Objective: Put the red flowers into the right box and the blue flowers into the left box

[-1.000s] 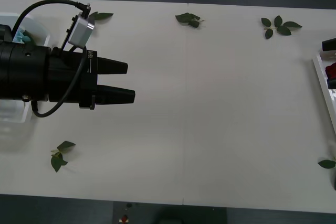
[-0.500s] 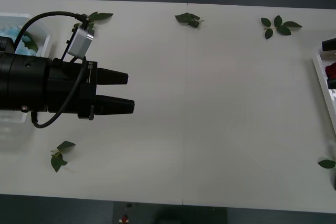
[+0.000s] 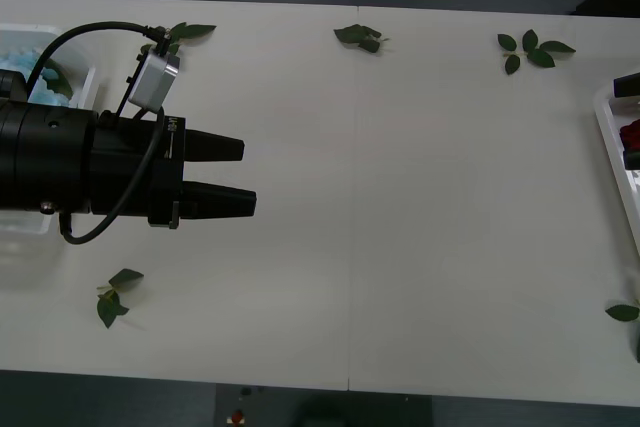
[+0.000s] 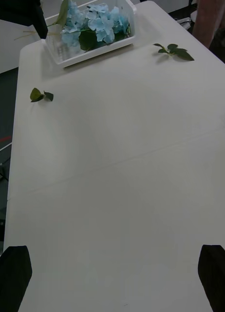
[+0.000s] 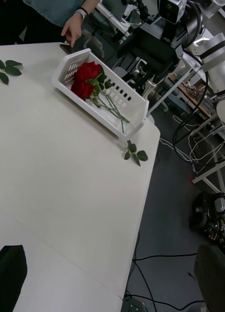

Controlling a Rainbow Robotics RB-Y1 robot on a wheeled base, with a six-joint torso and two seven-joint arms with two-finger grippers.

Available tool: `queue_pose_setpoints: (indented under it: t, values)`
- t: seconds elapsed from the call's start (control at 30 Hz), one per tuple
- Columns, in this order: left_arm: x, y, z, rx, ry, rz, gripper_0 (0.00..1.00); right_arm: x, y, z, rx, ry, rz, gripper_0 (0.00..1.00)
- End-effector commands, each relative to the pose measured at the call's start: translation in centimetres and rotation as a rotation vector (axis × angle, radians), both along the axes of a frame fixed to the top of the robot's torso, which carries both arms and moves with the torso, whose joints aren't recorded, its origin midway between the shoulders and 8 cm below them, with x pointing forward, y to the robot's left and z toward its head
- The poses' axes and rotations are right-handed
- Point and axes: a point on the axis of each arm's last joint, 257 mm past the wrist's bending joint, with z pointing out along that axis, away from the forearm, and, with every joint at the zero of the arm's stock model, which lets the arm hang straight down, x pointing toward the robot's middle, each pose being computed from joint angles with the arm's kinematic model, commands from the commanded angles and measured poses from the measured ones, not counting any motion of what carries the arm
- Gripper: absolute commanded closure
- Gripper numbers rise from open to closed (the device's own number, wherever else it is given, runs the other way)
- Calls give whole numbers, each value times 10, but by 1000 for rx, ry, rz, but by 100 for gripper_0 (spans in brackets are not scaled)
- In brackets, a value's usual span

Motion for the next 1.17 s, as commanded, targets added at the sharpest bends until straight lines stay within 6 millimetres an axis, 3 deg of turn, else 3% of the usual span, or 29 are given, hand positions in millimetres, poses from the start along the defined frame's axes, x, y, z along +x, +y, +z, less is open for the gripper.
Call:
queue_pose_setpoints:
  t: [0.03,1.17]
  values:
    - [-1,-4,16,-12,-73,-19,0,2,-5,19,-12,-55,1,0]
    - [-1,-4,16,-12,-73,-19,0,2,-5,19,-12,-55,1,0]
